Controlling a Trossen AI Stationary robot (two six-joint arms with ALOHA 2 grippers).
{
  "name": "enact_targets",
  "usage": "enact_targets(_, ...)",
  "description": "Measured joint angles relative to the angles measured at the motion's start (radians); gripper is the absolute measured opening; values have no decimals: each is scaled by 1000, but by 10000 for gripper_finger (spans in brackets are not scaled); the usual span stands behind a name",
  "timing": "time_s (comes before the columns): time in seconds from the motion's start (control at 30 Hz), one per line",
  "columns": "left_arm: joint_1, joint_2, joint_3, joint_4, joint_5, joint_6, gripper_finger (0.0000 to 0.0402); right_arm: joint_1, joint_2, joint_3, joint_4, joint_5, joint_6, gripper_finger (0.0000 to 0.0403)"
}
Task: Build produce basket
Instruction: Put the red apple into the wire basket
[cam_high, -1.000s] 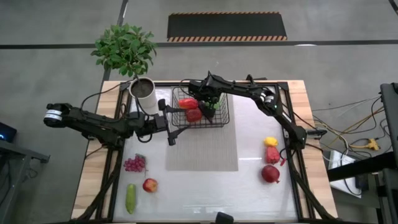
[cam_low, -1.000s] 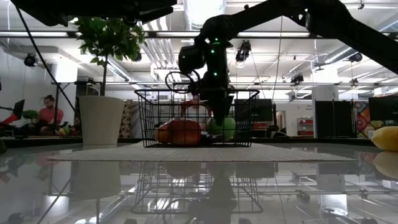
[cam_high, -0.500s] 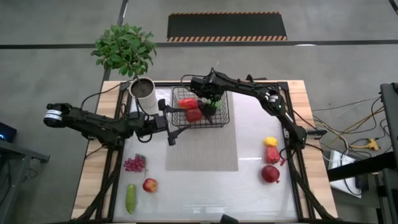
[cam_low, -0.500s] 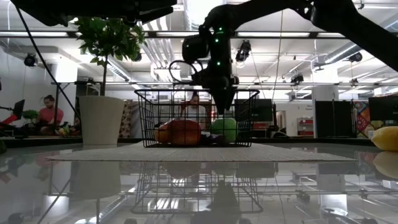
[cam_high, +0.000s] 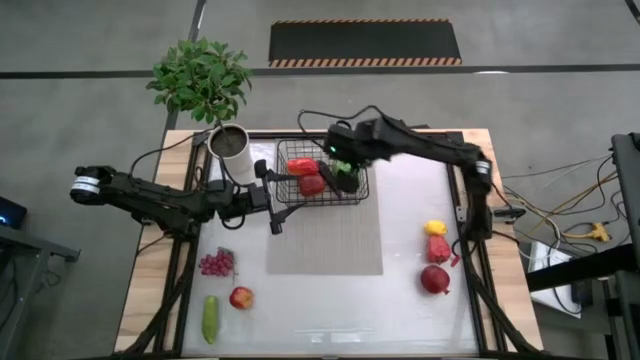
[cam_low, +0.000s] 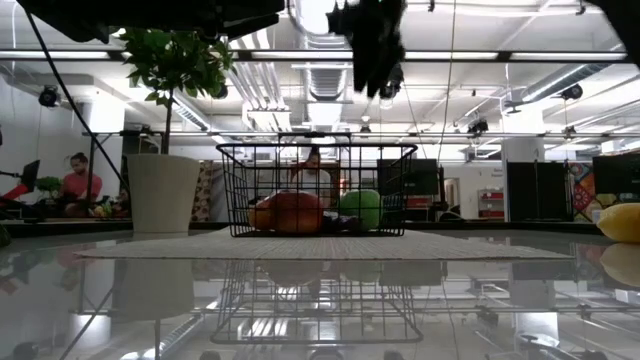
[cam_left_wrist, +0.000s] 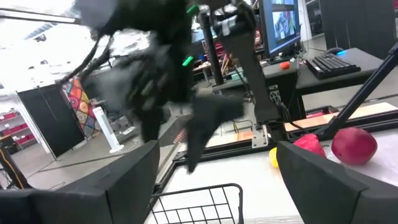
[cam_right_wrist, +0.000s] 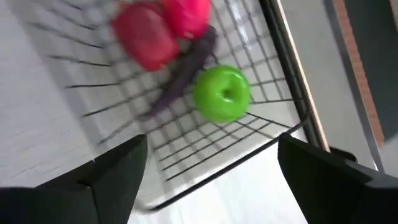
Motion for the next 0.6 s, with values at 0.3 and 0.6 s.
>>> enact_targets(0.3,-9,0,0,-1,1,-27,305,234,-300,-396,350,0,-4,336)
enact_targets(0.6,-75,0,0,-4,34,-152,305,405,-550,-908,980,1,-154,336)
